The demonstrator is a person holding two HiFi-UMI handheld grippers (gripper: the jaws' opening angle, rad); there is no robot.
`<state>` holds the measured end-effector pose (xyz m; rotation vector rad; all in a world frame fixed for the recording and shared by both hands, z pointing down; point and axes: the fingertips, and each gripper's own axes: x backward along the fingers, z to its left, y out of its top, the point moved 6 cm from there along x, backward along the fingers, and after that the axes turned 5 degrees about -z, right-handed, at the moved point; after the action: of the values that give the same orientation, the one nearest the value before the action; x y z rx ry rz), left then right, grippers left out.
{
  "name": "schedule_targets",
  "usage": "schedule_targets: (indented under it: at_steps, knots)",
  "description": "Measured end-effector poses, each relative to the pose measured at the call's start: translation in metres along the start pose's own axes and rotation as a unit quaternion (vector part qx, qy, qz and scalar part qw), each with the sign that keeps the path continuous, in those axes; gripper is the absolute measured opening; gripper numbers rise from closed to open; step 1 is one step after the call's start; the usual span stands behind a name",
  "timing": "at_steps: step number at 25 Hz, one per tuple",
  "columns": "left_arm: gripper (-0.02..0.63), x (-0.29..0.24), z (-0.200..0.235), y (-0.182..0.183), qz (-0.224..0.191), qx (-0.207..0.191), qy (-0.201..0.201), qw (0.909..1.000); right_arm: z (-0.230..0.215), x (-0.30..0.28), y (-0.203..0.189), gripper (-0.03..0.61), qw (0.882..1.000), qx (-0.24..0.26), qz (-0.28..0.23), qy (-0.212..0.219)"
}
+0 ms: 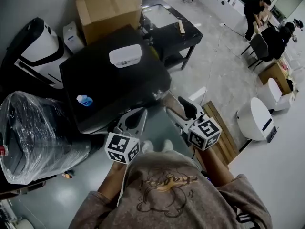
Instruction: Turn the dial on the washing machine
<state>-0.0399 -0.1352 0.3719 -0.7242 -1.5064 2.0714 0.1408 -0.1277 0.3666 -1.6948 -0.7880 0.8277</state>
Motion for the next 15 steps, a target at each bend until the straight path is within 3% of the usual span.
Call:
schedule_targets:
  at_steps: [4,13,15]
  knots:
    - [-0.008,-0.006,-0.013,0.000,-0.016,-0.004,-0.024,0.9996,0.011,0.021,-0.012,0.246,1.000,0.010,-0.008,0.007]
    - [-0.008,-0.005,-0.022,-0.018,-0.030,-0.010,-0.006,0.9995,0.000,0.043,-0.024,0.018,0.998,0.024,-0.051,-0.029]
    - [-0.008,-0.004,-0.022,-0.022,-0.032,-0.013,-0.002,0.9994,-0.005,0.046,-0.027,0.006,0.997,0.028,-0.059,-0.035]
